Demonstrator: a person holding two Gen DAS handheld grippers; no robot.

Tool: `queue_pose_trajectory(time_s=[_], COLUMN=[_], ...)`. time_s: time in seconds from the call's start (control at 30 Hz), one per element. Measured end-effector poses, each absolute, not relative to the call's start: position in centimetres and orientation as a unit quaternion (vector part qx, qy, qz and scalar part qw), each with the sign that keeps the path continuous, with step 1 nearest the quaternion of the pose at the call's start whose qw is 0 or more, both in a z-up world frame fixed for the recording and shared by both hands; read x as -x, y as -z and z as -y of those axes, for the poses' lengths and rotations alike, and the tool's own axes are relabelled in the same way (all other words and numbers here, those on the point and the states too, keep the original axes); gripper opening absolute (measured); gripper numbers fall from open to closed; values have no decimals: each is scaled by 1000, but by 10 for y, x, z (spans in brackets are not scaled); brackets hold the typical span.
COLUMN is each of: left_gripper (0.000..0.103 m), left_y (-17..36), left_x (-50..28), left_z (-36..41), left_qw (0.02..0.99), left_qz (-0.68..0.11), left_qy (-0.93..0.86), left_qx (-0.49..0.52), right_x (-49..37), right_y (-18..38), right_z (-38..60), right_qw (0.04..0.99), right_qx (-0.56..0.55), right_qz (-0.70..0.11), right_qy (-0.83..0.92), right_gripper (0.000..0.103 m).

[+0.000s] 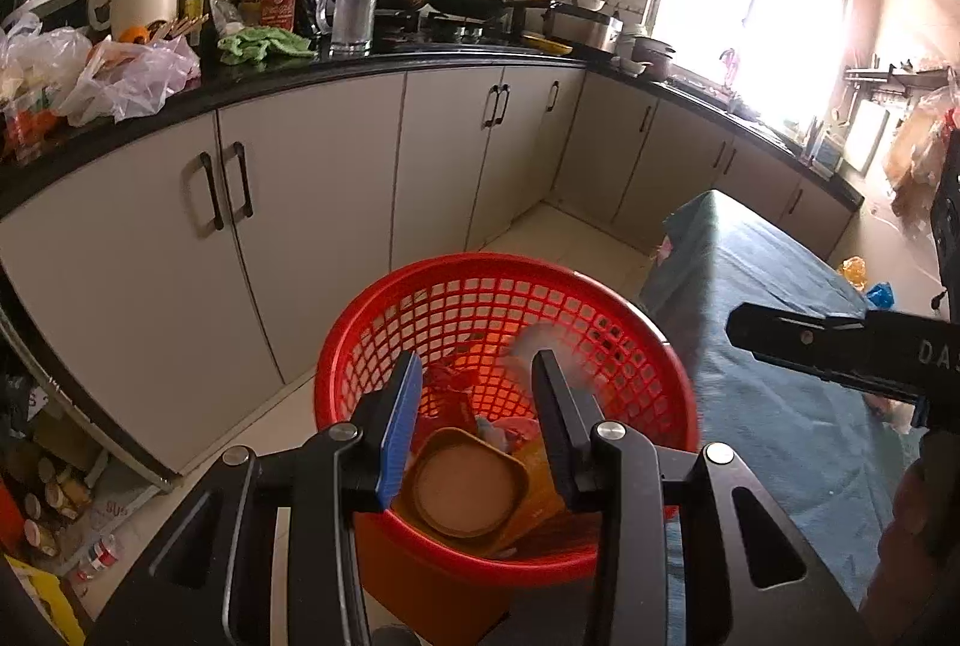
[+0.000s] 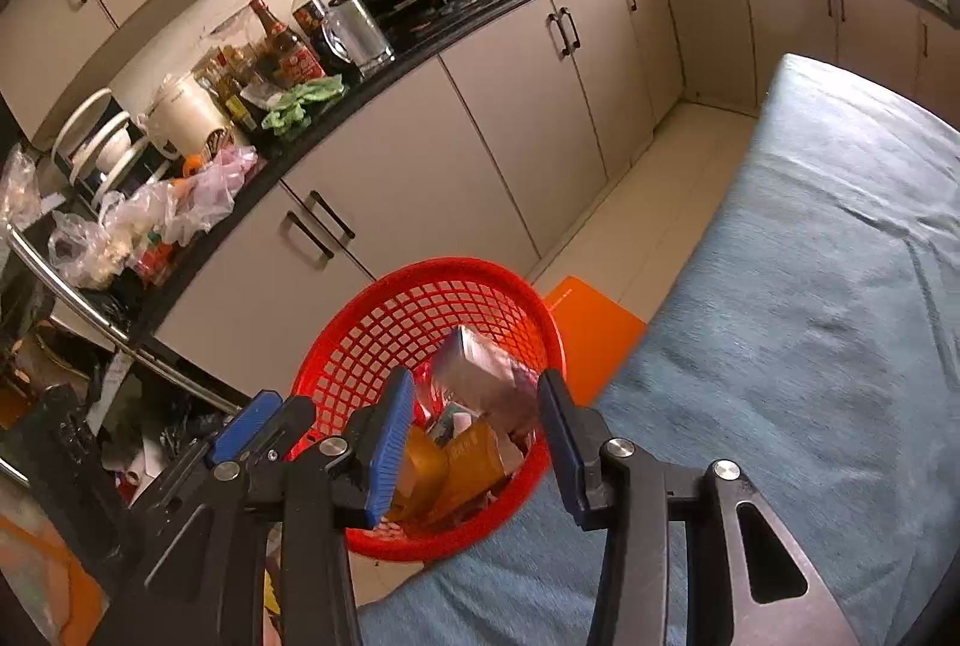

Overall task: Collect trash
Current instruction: 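Open both tools to drop the box and tray into the basket, then move both open tools back over the remaining table items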

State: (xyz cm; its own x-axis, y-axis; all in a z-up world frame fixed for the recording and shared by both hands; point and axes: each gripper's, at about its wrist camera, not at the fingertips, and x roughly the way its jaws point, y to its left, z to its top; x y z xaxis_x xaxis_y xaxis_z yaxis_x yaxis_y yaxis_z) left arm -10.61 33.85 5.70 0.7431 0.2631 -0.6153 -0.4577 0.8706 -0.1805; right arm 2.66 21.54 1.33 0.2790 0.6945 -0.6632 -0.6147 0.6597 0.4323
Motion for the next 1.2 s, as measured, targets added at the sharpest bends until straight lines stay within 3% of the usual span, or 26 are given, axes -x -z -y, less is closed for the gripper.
queue_pose_trajectory(time_s=[0.33, 0.6, 0.77, 0.87, 1.0, 1.07, 1.2], left_gripper=[43, 51, 56, 61, 65, 72, 75], left_y=[-77, -89, -92, -92, -94, -95, -98], left_x=[96, 80, 66, 58, 45, 38, 22], left_z=[-288, -217, -161, -128, -86, -69, -45], left_qw=[932, 942, 942, 940, 935, 931, 924], left_qz=[-298, -310, -328, -339, -352, -361, -375], left_qy=[-166, -101, -35, -1, 39, 53, 74], left_qx=[127, 82, 61, 47, 25, 19, 21], right_x=[-29, -34, -38, -45, -60, -72, -80], right_y=[-7, -19, -35, -36, -20, -3, 21], right_z=[-133, -7, 94, 156, 225, 247, 272], right_qw=[811, 859, 901, 919, 913, 899, 885], right_qx=[-88, -125, -140, -135, -131, -134, -152], right_qz=[-439, -404, -371, -364, -382, -408, -427], right_qy=[-377, -290, -175, -70, 64, 91, 110], right_gripper=[47, 48, 64, 79, 84, 84, 84])
